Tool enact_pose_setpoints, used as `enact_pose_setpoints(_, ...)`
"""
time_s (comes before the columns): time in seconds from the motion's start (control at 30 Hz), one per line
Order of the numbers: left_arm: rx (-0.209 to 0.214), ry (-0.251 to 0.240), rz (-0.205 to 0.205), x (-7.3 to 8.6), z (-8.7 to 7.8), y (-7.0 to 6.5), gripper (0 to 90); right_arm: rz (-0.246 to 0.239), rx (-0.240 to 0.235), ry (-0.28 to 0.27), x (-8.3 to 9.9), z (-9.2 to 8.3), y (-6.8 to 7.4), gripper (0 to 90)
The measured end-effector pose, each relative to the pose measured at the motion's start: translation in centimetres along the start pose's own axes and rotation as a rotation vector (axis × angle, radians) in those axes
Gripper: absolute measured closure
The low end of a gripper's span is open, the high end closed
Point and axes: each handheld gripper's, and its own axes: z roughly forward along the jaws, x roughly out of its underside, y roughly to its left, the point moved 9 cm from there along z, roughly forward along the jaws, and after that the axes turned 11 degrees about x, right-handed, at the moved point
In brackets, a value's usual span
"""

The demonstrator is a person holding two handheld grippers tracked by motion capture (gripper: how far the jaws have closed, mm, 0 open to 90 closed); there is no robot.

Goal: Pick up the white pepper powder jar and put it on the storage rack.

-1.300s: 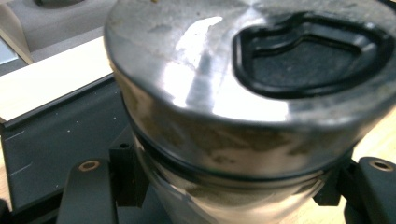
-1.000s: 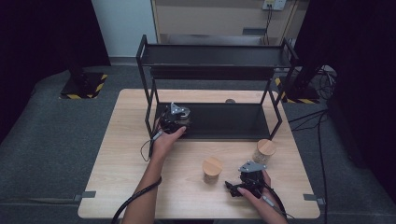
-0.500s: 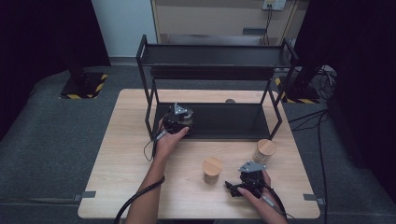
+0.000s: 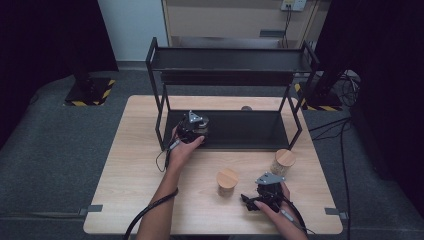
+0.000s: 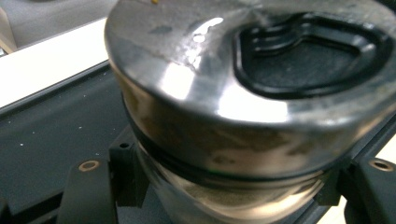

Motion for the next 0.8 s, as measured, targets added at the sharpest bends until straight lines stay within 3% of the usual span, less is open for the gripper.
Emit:
enact_pose_setpoints(0.43, 0.008, -0.006, -0.01, -0.09, 0.54, 0.16, 29.3, 0.0, 0.0, 0.0, 0.0, 0.0, 0.0, 0.4)
enact_pose_setpoints(0.8, -0.009, -0.03, -0.036, 0.13, 0.8, 0.47, 29.3, 0.001, 0.0, 0.0, 0.0, 0.0, 0.0, 0.4)
